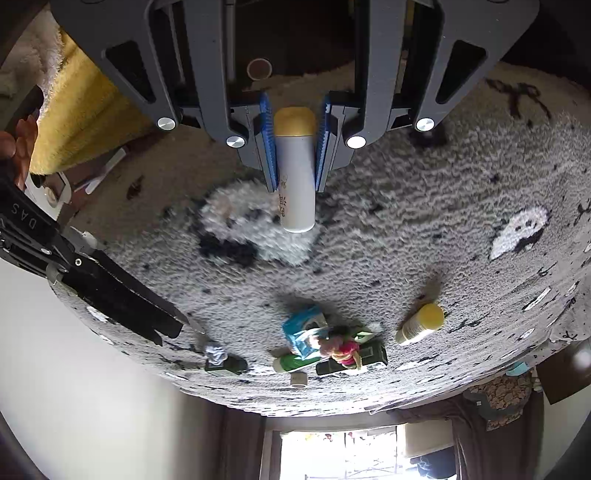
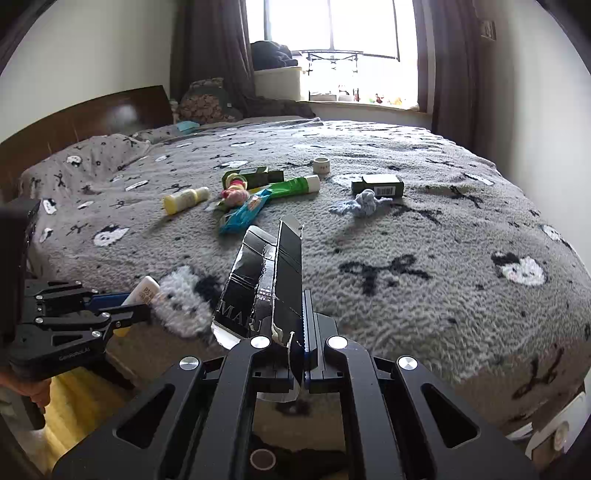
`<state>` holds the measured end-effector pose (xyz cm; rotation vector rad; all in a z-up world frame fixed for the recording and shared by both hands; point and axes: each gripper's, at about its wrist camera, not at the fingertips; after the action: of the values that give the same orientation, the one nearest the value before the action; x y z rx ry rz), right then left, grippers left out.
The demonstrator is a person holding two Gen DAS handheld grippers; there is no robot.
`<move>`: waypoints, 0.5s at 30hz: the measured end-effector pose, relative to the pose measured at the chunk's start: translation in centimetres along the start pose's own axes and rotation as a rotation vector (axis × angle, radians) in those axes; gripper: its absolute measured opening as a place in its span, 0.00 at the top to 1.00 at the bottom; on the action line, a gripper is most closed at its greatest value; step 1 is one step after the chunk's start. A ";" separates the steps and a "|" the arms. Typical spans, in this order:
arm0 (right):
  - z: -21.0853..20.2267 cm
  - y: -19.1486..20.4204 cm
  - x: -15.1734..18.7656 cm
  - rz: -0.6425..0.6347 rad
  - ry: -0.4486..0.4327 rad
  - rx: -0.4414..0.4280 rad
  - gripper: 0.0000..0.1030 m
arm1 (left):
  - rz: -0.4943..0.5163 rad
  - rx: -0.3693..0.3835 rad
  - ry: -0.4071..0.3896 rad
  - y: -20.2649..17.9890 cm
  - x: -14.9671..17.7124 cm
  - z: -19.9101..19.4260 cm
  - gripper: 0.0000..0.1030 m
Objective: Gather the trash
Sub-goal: 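Carry both items down to the bin and open both tools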
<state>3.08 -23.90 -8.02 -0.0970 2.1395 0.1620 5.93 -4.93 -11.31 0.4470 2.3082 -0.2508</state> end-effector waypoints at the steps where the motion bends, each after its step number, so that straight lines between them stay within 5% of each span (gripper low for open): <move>1: -0.4 0.1 0.3 0.002 0.000 -0.006 0.96 | 0.001 0.007 -0.005 -0.3 0.3 -0.4 0.82; 15: -3.2 1.7 5.8 0.015 0.091 -0.050 0.96 | 0.023 0.111 0.037 -3.4 5.2 -2.7 0.82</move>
<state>-2.95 -22.73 -11.02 -0.1197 2.2282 0.2242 -0.51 -6.00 -13.03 0.5374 2.3314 -0.3630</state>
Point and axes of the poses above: each gripper's, at about its wrist camera, not at the fingertips, and z roughly the way its jaws point, y to its left, x to its underside, and after that the axes turned 5 degrees about -y, right-handed
